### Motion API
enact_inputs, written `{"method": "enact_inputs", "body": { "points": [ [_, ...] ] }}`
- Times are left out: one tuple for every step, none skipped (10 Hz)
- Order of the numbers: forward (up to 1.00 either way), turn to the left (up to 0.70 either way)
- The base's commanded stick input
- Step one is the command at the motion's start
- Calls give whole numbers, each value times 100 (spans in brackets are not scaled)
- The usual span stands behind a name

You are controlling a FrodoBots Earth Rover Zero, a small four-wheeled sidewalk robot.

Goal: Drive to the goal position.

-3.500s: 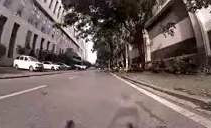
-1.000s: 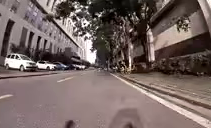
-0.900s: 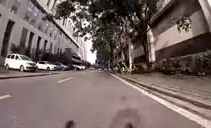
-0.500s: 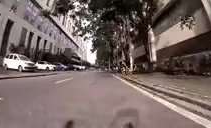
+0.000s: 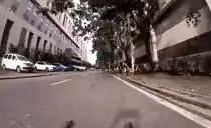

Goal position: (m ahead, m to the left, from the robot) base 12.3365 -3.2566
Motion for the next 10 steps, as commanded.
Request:
{"method": "enact_inputs", "body": {
  "points": [
    [70, 0],
    [70, 0],
    [70, 0],
    [70, 0],
    [64, 0],
    [51, 0],
    [45, 0],
    [45, 0],
    [55, 0],
    [70, 0]
  ]
}}
